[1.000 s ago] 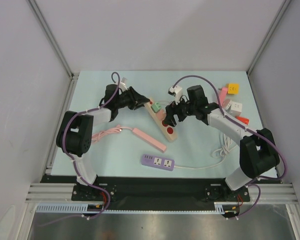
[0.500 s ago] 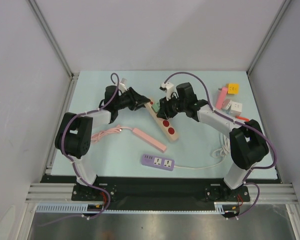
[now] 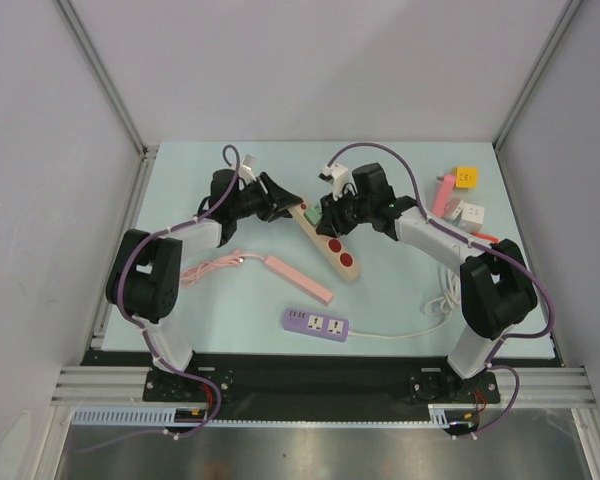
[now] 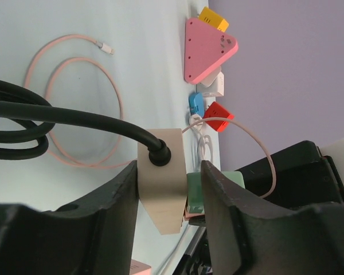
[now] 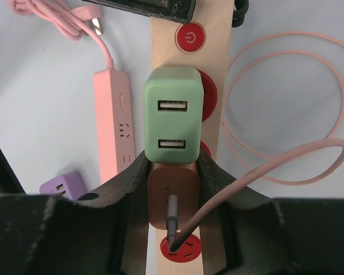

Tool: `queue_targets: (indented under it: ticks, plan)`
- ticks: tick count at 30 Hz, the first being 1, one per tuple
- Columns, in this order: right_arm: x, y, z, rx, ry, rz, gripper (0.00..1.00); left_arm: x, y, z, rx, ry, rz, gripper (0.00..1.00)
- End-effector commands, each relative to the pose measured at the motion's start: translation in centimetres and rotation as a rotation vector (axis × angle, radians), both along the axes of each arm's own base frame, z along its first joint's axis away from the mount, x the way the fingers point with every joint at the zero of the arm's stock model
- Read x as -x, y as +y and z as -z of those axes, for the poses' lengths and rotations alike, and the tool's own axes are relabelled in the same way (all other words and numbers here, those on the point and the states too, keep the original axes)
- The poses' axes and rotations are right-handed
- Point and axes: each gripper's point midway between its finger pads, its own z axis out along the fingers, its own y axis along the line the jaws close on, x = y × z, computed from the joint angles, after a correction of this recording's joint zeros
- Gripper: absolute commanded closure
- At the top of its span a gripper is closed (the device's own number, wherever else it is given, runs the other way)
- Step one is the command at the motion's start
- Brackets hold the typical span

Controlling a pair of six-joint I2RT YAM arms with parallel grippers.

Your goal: Pull the plug off the socket

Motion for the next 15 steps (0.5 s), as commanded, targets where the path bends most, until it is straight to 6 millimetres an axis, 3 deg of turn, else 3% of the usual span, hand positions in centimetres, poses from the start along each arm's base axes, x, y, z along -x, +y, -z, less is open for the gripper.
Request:
queue_targets:
  ticks: [1,5,15]
  plan:
    - [-0.6,0.5,-3.4,-0.048,-0.095,-0.023,1.0,0.8,-2.1,-6.1,0.03,-0.167,0.088,0.49]
    - [-0.3,0.6,-3.6,-0.059,-0.101,-0.033,1.0,0.8,-2.6,-5.2,0.012,-0.141,0.079,0.44]
    - [0.4,1.5,-4.6,-0.117,-0.099,-0.062,1.0,-0.1,-3.2,-4.4,-0.003,-0.109,0.015,0.44]
